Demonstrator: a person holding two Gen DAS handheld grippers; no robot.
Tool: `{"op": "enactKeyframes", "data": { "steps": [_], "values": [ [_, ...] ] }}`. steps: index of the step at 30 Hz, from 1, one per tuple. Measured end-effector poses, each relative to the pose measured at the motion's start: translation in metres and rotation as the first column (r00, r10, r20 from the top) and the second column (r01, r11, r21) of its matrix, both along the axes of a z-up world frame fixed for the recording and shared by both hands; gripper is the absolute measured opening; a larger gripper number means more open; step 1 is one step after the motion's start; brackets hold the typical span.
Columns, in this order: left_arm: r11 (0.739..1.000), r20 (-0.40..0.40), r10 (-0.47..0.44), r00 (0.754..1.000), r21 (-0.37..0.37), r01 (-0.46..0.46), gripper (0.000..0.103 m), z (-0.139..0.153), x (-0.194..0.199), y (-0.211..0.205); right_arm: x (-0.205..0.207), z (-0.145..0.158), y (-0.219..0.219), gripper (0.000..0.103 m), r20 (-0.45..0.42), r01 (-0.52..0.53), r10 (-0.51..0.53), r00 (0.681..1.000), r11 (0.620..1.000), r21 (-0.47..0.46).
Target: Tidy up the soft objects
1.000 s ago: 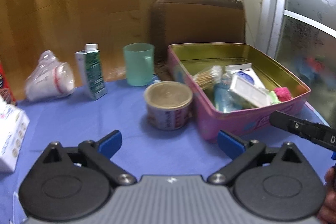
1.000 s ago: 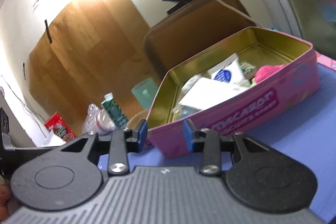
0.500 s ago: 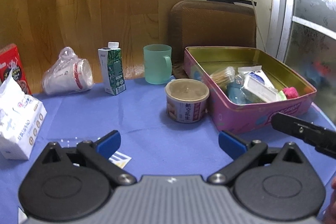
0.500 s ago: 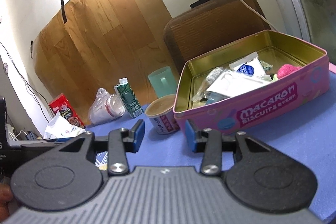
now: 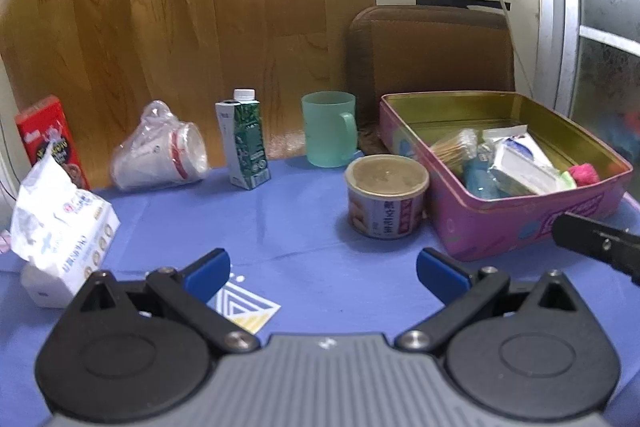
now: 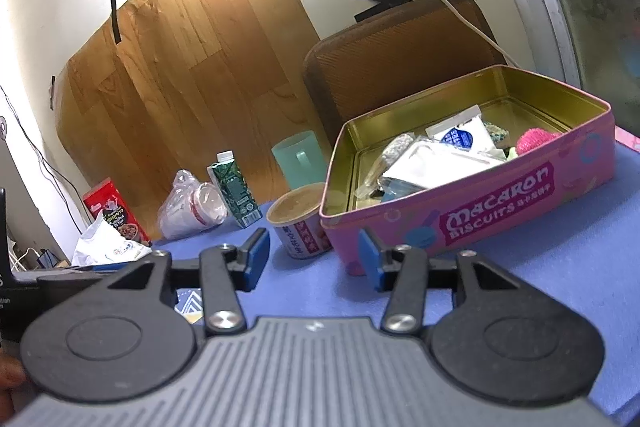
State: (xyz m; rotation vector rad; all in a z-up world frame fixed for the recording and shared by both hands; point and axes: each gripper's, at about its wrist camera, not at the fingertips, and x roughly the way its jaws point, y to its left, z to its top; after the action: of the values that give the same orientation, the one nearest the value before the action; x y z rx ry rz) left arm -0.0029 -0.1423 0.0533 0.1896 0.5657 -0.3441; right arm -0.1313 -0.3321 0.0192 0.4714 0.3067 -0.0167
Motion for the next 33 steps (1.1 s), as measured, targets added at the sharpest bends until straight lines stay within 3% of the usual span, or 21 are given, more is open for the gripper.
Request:
{"op": "enactKeyframes", "data": {
  "steps": [11,33],
  "values": [
    [0.998,-0.004,-0.037,0.999,0.057,0.037,0.103,-0.005,-0.007,-0.011,-0.003,-0.004,-0.004,0.052,-0.004,0.029,-0.029,1.000,0.999,0.022],
    [0.995,-0.032,-0.088,0.996,0.044,0.089,0.103,-0.009,-0.009,-0.014,-0.001,-0.008,-0.007,0.053,-0.021,0.033,-0.032,0.999,0.999,0.033]
  ]
}}
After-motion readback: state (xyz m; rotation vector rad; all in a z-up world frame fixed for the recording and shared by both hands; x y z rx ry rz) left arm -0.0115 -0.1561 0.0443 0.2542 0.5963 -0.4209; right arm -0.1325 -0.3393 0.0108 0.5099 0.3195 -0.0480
